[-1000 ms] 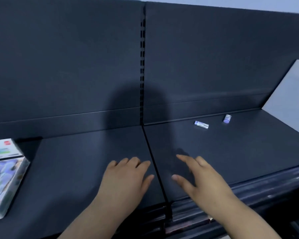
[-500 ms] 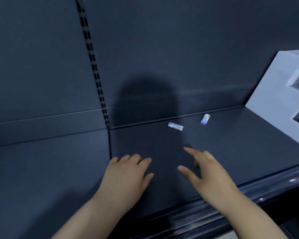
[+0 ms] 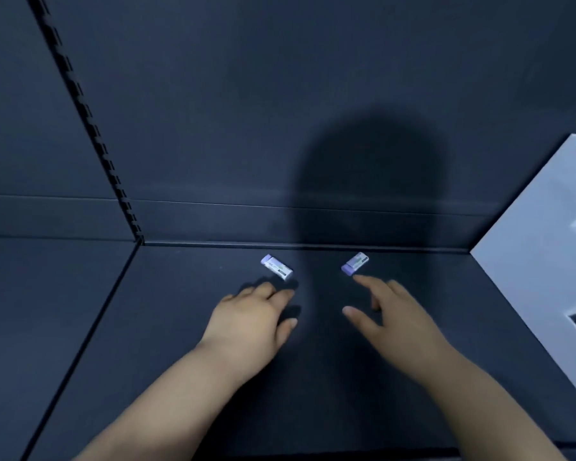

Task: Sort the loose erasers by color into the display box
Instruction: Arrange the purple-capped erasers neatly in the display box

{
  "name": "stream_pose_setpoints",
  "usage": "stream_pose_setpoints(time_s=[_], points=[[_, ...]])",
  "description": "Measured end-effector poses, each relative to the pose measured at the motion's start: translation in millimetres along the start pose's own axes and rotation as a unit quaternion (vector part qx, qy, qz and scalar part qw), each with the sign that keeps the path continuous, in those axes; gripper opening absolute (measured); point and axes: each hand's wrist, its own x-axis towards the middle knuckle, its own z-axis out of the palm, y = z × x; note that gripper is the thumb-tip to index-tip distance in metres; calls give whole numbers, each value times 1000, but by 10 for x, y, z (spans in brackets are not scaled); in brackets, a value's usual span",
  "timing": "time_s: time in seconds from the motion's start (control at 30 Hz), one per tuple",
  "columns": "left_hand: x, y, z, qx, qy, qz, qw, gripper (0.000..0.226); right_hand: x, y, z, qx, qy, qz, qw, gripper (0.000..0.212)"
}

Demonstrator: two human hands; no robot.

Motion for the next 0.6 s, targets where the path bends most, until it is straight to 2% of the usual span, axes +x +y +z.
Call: stream_pose_setpoints(time_s=[0.17,0.33,0.43,0.6], points=[[298,72,185,-9,-16,-93,995,60,395,362,-13,-8,-29,-2,1000,55],[538,-29,376,-12,-24,-209,977,75,739,671,117,-30,-66,41,997,61],[650,-79,420,-53,-20,-217,975,78,932,741,165,-48,-46,32,997,59],[647,-186,474,-129,34,-202,970,68,1173,734,180,-71,-59,4,996,49]])
